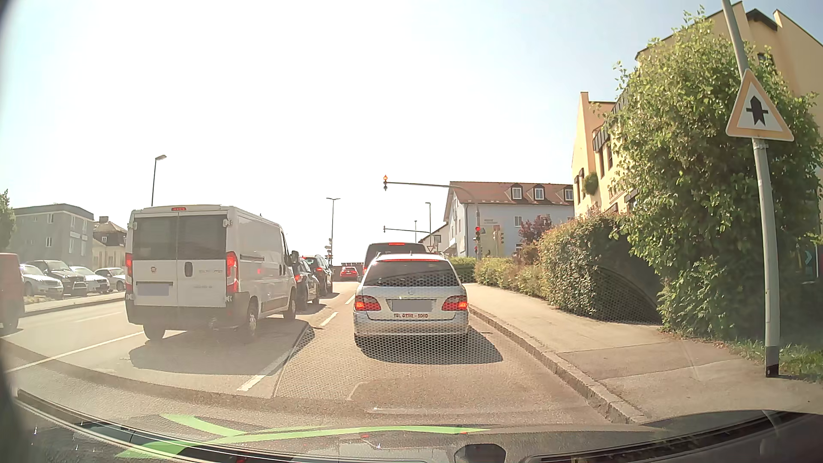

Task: Follow the waypoints while adhering to traffic rules and regulations

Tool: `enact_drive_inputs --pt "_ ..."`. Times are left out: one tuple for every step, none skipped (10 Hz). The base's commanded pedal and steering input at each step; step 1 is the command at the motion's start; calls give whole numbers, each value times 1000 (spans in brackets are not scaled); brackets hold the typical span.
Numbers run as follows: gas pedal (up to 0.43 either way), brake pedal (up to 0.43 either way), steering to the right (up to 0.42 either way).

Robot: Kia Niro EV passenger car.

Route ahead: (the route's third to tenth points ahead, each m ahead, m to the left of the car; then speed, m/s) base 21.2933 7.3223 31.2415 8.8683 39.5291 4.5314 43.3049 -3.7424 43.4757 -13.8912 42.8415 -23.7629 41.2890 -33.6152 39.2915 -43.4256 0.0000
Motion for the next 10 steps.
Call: enact_drive_inputs --pt "0 201 -15" --pt "0 207 -15" --pt "0 207 -14" --pt "0 207 -14" --pt "0 207 -14" --pt "0 207 -14" --pt "0 207 -15" --pt "0 207 -14" --pt "0 207 -15" --pt "0 207 -15"
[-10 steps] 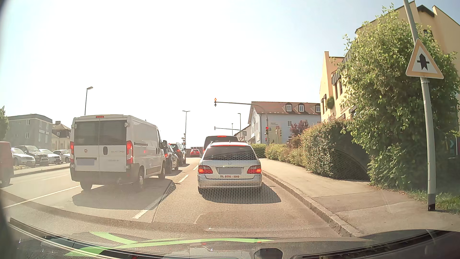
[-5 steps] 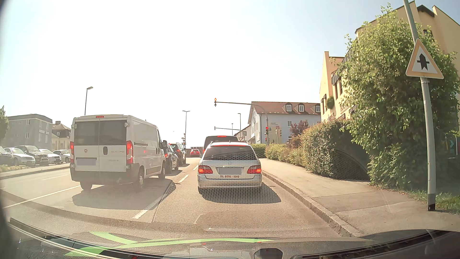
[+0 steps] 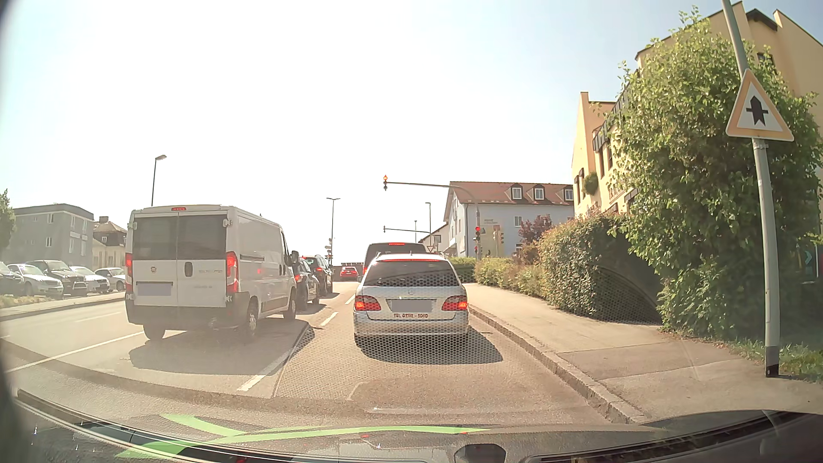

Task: Follow the waypoints while adhering to traffic rules and regulations

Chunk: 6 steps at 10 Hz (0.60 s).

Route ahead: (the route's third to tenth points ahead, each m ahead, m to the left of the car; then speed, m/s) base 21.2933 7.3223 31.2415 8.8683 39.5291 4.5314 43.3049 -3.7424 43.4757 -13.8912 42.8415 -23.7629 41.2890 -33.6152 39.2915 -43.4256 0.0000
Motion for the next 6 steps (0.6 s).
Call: enact_drive_inputs --pt "0 207 -14" --pt "0 207 -15" --pt "0 207 -15" --pt "0 207 -14" --pt "0 207 -15" --pt "0 207 -14"
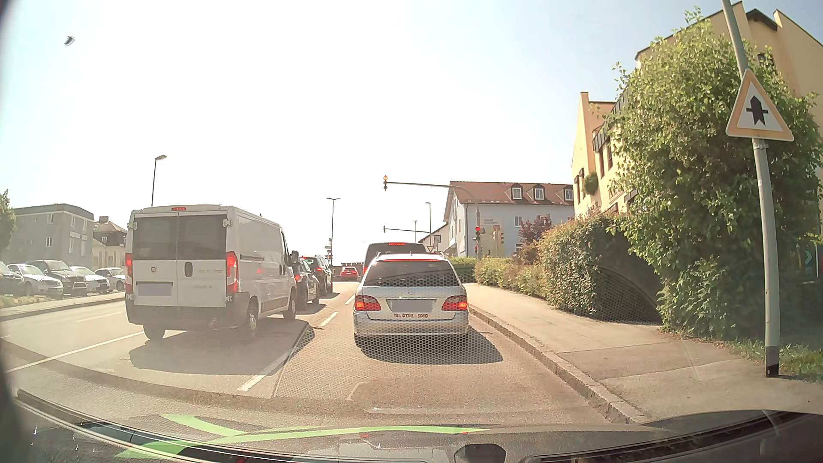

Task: Follow the waypoints while adhering to traffic rules and regulations

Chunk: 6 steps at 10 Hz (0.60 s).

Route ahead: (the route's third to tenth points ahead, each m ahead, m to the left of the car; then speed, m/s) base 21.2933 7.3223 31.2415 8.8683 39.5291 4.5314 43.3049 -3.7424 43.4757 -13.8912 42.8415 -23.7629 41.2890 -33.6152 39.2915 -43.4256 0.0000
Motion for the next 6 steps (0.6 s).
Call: enact_drive_inputs --pt "0 207 -14" --pt "0 207 -15" --pt "0 207 -15" --pt "0 207 -15" --pt "0 207 -15" --pt "0 207 -14"
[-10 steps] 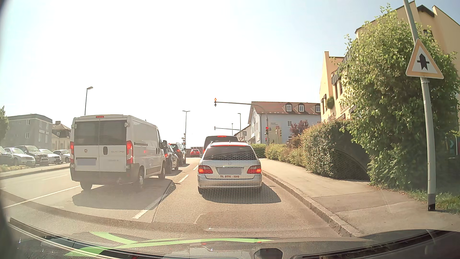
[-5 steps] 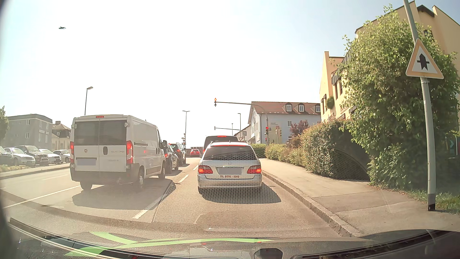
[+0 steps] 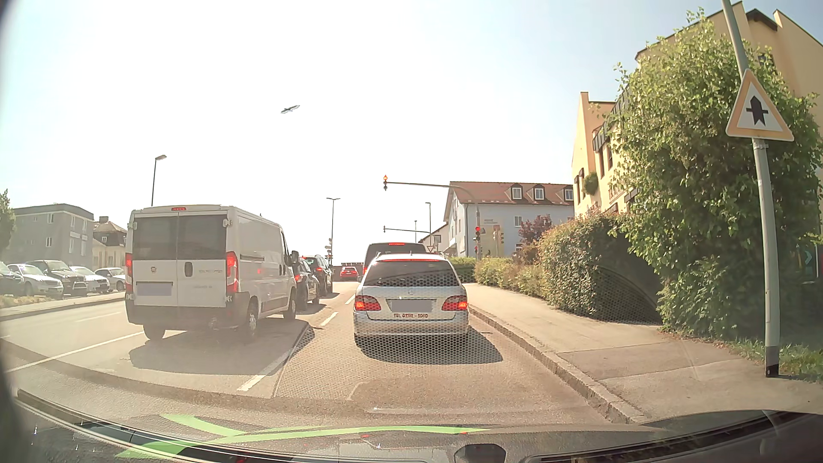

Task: Follow the waypoints while adhering to traffic rules and regulations

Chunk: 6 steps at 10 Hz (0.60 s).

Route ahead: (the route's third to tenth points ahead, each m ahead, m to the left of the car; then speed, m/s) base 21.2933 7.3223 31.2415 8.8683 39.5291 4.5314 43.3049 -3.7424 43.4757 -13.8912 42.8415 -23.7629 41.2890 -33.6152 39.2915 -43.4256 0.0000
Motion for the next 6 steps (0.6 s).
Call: enact_drive_inputs --pt "0 207 -15" --pt "0 207 -15" --pt "0 207 -14" --pt "0 207 -15" --pt "0 207 -15" --pt "0 207 -15"
